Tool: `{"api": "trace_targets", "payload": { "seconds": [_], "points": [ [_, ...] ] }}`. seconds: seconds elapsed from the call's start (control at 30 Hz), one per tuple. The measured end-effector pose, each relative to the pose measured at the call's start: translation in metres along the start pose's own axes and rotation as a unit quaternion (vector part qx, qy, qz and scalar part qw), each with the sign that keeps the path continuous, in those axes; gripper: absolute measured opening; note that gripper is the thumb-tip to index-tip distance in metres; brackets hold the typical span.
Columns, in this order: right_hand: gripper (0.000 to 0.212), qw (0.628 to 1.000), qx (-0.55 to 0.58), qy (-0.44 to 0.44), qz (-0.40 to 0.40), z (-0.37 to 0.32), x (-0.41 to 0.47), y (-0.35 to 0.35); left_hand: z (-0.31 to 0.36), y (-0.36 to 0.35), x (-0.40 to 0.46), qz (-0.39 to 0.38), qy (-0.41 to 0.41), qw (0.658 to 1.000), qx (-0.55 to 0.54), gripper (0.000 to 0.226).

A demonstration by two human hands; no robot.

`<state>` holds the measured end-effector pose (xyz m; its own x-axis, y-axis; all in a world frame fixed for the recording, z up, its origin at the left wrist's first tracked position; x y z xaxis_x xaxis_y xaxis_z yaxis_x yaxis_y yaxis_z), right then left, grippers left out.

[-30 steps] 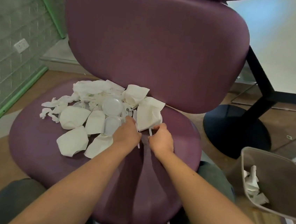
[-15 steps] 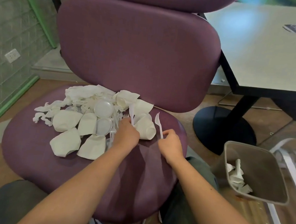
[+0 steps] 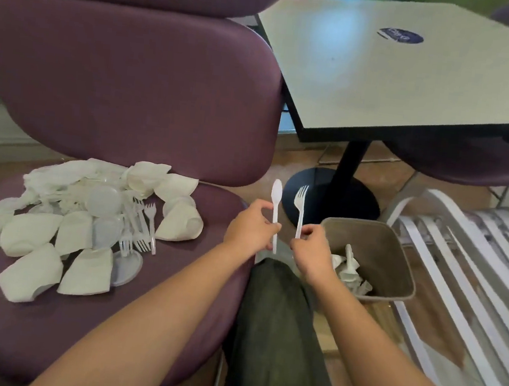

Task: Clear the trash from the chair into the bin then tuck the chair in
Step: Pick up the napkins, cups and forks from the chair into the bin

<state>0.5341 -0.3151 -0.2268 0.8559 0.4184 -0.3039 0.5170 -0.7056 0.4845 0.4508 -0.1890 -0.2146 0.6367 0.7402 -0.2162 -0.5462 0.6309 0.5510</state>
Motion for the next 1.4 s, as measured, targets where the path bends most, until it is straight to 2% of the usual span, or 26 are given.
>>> {"api": "trace_targets", "payload": {
  "seconds": [0.1,0.23,0.43,0.6,0.67,0.83,0.97,1.1,1.23,1.4],
  "points": [
    [0.039,0.999,0.007,-0.025,0.020,0.029,0.009,0.032,0.019,-0.042,0.004,-0.051,-0.008,0.998,0.023,0.030],
    [0.027,0.997,0.012,-0.058,0.056,0.062,0.019,0.075,0.039,-0.095,0.008,-0.103,-0.011,0.993,0.054,0.031],
    [0.032,0.989,-0.002,-0.135,0.068,0.108,0.048,0.105,0.048,-0.166,0.018,-0.144,-0.038,0.979,0.141,0.036],
    [0.051,0.974,-0.143,-0.152,0.086,0.126,0.055,0.115,0.045,-0.201,0.027,-0.192,-0.039,0.967,0.161,0.062],
    [0.051,0.974,-0.161,-0.139,0.078,0.126,0.055,0.111,0.039,-0.202,0.030,-0.189,-0.033,0.966,0.171,0.058],
    [0.041,0.979,-0.174,-0.084,0.058,0.103,0.057,0.092,0.034,-0.174,0.034,-0.134,-0.027,0.984,0.116,0.034],
    [0.035,0.988,-0.149,-0.024,0.044,0.068,0.055,0.069,0.037,-0.123,0.037,-0.076,-0.043,0.991,0.100,0.022],
    [0.032,0.995,-0.094,0.024,0.010,0.032,0.047,0.036,0.027,-0.062,0.039,-0.021,-0.045,0.993,0.111,0.019],
    [0.032,0.993,-0.095,0.072,-0.016,-0.003,0.036,-0.008,0.002,0.004,0.039,0.047,-0.020,0.991,0.120,0.019],
    [0.027,0.992,-0.087,0.083,-0.044,-0.027,0.019,-0.061,-0.029,0.064,0.033,0.110,0.001,0.991,0.078,0.012]
  ]
}}
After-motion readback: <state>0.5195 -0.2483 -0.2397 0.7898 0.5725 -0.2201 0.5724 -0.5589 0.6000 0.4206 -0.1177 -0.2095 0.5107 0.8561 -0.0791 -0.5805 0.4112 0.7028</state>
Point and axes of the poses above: each hand's wrist, its own x-axis towards the middle knuckle, its own y-axis out of the back of the hand, z = x × y, the point moved 7 cm from there along x, towards the middle knuckle, and after that the axes turned 3 degrees about z, right-handed, at the moved point
